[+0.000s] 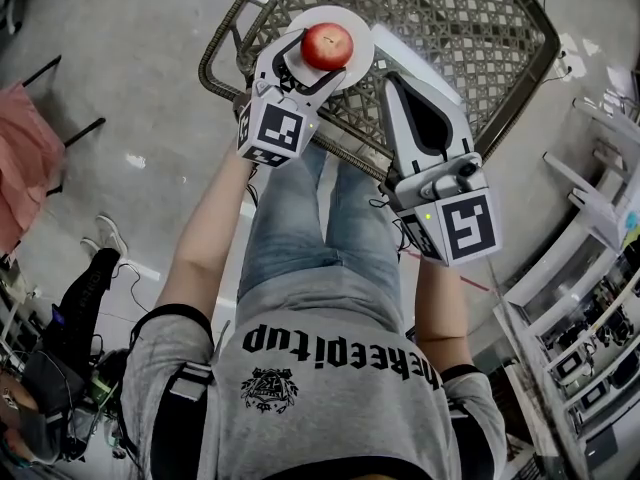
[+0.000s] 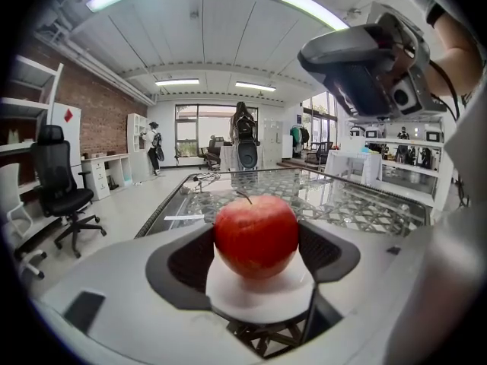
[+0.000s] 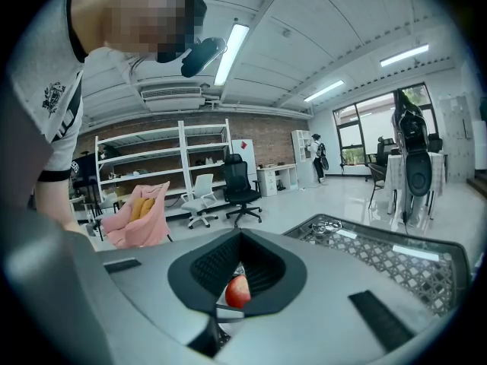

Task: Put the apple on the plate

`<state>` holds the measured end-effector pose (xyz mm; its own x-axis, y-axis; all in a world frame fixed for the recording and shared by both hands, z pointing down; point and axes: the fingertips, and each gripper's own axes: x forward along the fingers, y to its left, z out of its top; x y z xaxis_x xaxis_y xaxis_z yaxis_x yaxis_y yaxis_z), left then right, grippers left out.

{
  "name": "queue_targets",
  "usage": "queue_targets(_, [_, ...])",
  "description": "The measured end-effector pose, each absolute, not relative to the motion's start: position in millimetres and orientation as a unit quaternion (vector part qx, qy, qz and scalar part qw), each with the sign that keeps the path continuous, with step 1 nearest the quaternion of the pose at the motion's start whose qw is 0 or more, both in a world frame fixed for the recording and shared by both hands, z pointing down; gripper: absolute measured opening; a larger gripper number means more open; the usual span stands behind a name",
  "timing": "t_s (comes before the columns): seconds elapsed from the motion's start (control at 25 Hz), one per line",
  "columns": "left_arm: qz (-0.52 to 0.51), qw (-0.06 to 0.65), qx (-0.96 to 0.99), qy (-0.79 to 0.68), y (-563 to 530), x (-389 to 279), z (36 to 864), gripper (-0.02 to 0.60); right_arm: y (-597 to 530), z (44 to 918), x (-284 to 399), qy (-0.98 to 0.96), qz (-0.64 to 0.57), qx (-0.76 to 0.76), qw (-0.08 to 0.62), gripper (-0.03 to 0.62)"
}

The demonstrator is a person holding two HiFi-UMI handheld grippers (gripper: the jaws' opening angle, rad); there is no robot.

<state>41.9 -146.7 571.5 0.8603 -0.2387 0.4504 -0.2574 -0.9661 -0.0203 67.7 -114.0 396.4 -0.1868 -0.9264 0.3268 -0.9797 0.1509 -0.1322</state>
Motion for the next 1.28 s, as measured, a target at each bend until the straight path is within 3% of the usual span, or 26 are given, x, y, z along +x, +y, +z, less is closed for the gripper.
queue_targets(0.8, [0.208, 0.046, 0.968, -0.133, -143, 27, 549, 0.395, -118, 389, 65, -0.769, 0.155, 0.616, 0.073, 0.009])
queue_targets(1.12, [0.200, 0.049, 0.963, -0.172, -135, 14, 519, 0.283, -110, 371, 57, -0.789, 0.142, 0.595, 0.063, 0.009])
queue_targets(1.28, [0.200, 0.046, 0.957, -0.203, -132, 7, 505, 0.181, -99, 369, 56, -0.802, 0.141, 0.575, 0.076, 0.009])
